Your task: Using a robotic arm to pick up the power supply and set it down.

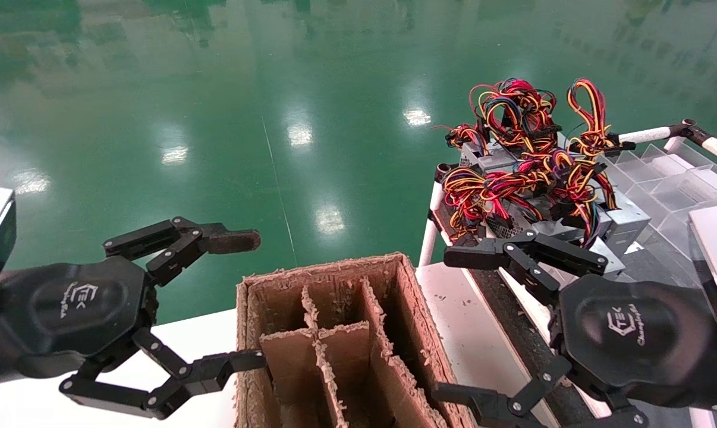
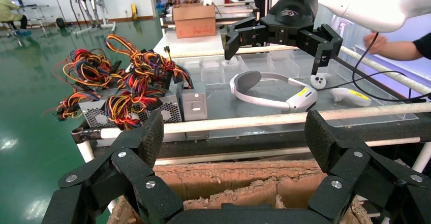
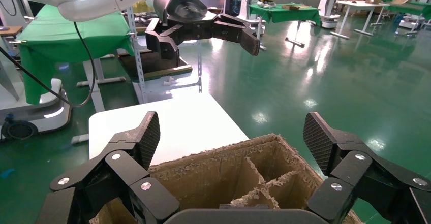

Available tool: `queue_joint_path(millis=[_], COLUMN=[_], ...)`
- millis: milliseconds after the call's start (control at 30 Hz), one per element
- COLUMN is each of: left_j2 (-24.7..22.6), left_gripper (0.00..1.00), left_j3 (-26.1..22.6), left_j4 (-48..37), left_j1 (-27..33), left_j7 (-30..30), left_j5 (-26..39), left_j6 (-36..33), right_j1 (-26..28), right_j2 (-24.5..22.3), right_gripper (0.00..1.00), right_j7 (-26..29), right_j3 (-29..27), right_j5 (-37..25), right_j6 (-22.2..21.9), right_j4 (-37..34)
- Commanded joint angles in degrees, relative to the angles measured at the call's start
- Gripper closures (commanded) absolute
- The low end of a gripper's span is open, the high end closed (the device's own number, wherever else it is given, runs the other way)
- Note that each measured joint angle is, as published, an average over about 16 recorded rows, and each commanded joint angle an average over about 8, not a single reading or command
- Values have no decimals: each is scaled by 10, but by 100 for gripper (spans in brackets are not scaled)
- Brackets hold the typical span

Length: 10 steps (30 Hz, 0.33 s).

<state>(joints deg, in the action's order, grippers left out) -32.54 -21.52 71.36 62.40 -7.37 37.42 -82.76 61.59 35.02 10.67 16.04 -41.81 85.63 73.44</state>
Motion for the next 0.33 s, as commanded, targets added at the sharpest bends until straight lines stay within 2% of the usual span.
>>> queue_joint_path(millis=[33, 333], left_j2=[0, 0], left_gripper=[0, 0], left_j3=[0, 0], left_j4=[0, 0], left_j1=[0, 0], left_j7=[0, 0], left_j5=[0, 0], left_j6=[0, 0], right_j1=[0, 0], right_j2=[0, 0], right_gripper=[0, 0], right_j7=[0, 0], right_j3=[0, 0], right_j5=[0, 0], right_j6=[0, 0], right_j4=[0, 0])
